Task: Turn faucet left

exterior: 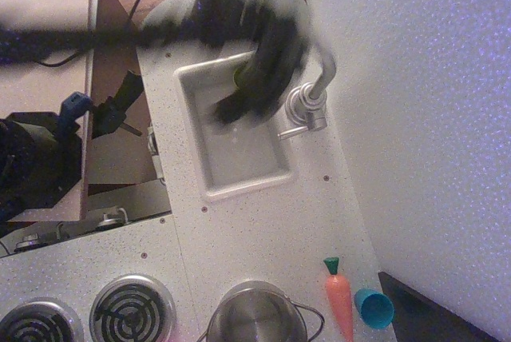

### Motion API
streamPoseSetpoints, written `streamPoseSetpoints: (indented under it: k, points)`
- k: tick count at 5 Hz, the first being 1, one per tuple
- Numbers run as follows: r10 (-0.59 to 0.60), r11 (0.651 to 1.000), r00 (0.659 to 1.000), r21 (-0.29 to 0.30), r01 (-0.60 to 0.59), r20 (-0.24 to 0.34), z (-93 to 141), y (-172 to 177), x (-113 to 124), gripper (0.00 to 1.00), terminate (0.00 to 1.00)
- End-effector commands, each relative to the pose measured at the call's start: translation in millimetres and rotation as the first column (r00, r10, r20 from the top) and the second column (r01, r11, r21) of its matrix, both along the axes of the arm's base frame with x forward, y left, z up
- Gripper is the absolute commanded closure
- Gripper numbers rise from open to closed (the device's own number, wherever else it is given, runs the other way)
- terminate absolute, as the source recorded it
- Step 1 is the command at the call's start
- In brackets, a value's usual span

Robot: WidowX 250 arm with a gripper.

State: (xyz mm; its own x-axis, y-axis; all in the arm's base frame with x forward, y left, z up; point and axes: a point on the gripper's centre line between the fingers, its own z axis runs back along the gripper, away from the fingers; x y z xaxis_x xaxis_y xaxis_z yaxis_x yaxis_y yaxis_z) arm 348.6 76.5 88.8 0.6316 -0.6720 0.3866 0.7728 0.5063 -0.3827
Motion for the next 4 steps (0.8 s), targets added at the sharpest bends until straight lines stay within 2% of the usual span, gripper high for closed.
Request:
streamPoseSetpoints:
  k: [1, 2, 3, 4]
  points:
    - [0.012, 1.000, 0.997, 0.000, -0.012, 0.080, 4, 11, -7, 0.00, 0.00]
    - [-0.026, 0.998, 0.998, 0.057, 0.022, 0.061, 6, 2, -20, 0.00, 0.00]
    - [-0.285, 0.922, 0.952, 0.303, 0.240, 0.113, 55, -32, -28, 0.00, 0.00]
    - [-0.529, 0.739, 0.845, 0.530, 0.415, 0.077, 58, -91, -8, 0.00, 0.00]
